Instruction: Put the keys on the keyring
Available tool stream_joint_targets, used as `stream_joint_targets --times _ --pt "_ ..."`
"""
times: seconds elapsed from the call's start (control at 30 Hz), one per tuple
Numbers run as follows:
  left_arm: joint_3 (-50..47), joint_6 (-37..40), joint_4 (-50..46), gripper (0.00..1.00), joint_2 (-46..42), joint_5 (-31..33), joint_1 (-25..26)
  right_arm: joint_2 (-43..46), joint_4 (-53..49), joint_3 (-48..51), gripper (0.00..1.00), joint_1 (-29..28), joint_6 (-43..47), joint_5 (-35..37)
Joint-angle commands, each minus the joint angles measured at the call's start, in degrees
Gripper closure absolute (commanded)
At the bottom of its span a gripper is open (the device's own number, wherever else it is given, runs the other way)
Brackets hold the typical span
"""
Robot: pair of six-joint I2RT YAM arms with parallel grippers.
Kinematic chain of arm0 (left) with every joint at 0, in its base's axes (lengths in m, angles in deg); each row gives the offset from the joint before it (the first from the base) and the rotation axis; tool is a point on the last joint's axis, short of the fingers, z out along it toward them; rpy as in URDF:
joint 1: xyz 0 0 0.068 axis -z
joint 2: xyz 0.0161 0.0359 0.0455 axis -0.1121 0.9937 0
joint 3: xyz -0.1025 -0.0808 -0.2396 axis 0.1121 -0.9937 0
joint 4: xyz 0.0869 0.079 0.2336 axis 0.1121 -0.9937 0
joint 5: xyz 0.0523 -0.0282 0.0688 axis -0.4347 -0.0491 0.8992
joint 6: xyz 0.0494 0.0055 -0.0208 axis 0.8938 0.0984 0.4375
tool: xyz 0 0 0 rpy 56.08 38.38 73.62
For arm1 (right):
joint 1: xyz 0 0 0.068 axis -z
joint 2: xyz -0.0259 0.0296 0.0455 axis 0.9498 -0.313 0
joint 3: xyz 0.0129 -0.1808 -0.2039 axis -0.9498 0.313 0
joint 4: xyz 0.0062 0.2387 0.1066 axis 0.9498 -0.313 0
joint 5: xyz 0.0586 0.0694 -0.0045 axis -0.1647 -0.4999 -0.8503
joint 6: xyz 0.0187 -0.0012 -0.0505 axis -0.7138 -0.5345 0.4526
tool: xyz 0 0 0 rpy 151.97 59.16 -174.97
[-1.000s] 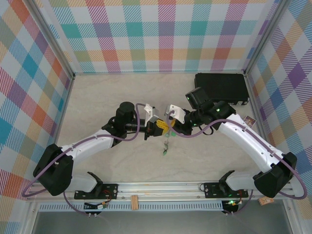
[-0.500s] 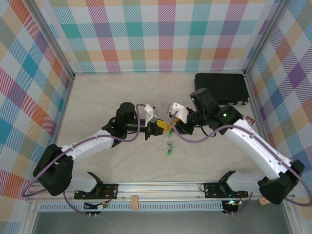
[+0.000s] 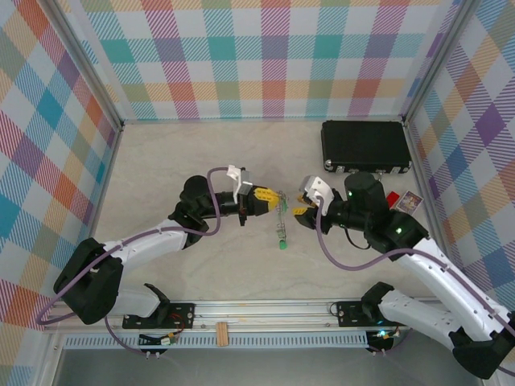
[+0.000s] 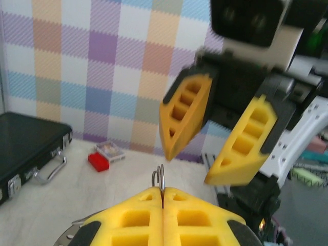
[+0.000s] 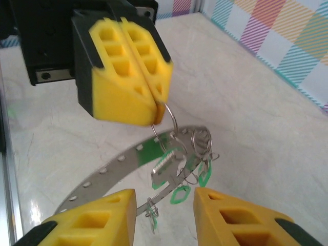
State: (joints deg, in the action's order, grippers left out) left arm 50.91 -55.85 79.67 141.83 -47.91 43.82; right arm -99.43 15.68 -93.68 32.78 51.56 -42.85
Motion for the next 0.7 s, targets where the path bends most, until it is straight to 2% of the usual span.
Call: stream_joint_targets --times 0.0,0.2,0.37,0.67 --pt "-0.35 -8.49 16.15 1.0 0.27 2.01 0.32 3.45 11.09 3.78 0.65 -0.24 -4.8 -0.01" --pt "0.28 -14.51 23.38 1.0 2.36 4.05 0.32 6.12 20.02 9.24 0.64 -0.21 -7.49 -0.86" --pt "0.12 -15.18 23.59 1.0 2.26 5.48 0.57 5.74 25.98 11.45 0.63 -0.26 -9.01 -3.84" --pt "0.59 -15.52 23.68 1.0 2.6 5.69 0.93 3.16 30.99 11.52 0.61 -0.24 -11.7 -7.64"
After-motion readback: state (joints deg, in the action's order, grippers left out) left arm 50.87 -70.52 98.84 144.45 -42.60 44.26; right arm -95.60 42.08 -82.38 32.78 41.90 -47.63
